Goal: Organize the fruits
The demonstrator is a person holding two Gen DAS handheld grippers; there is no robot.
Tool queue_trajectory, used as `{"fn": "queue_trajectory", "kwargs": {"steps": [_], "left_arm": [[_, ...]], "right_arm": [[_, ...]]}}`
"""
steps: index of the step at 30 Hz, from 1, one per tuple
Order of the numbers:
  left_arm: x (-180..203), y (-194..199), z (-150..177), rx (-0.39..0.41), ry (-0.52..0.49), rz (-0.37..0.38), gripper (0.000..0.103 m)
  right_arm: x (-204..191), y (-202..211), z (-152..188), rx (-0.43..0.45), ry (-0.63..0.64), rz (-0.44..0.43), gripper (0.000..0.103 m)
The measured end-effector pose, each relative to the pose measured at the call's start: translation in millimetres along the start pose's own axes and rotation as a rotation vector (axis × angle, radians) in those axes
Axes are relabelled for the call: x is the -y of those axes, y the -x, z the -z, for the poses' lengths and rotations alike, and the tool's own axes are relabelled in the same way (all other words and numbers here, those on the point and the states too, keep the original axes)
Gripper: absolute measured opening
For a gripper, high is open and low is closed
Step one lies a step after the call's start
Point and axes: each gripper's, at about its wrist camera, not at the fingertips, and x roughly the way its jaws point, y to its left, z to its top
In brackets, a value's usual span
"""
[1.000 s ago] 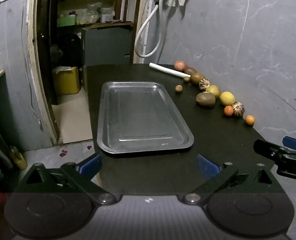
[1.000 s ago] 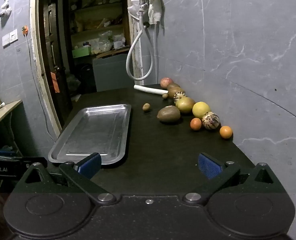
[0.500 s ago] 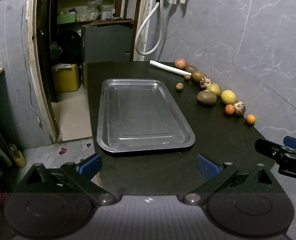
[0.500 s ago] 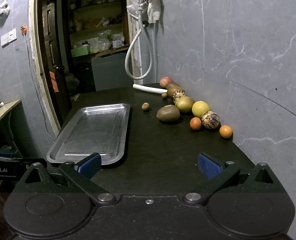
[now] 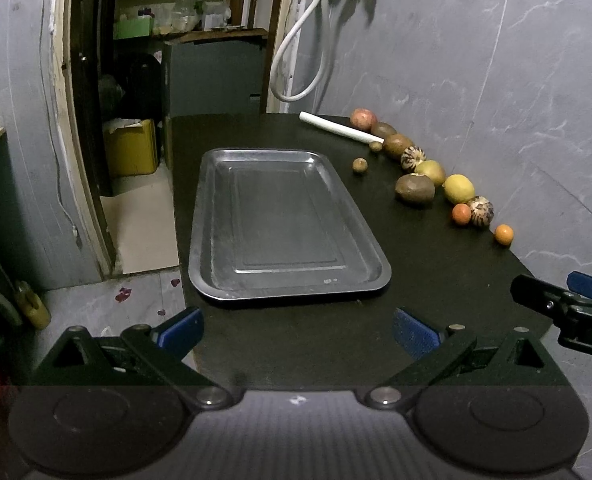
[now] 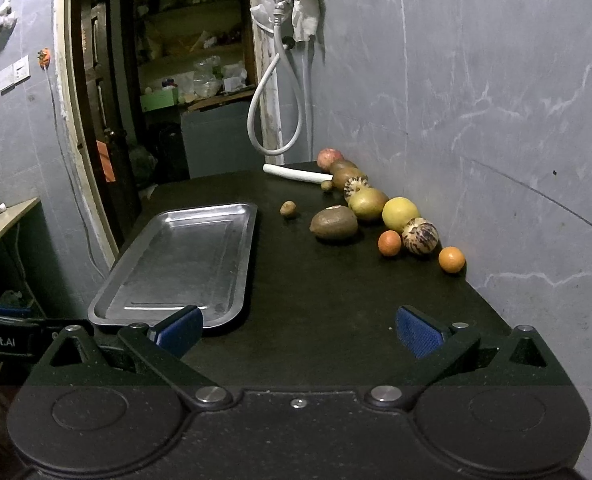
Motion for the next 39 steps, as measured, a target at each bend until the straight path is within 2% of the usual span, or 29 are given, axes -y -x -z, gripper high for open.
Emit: {"fn": "queue_trajectory", "kwargs": {"steps": [15, 24, 32, 39], "left_arm": [[6.6, -20.8, -0.5, -0.067, -0.002, 0.004, 0.102], [15.9, -53.9, -7.7, -0.140, -0.010, 0.012, 0.102], [41.7, -102.4, -41.2, -0.170, -0.038, 0.086, 0.102], [83.4, -157.7, -90.3, -0.158, -0.130, 0.136, 0.102]], "right_arm": [[12.1, -14.3, 0.2, -0.047, -0.022, 0.008, 0.102], [24.6, -36.5, 2.0, -0.104, -0.031, 0.029, 0.102], [51.1, -60.8, -9.1, -0.066, -0.023, 0.151, 0.102], [74.8, -102.0, -23.2, -0.083, -0.043, 0.161, 0.102]]}}
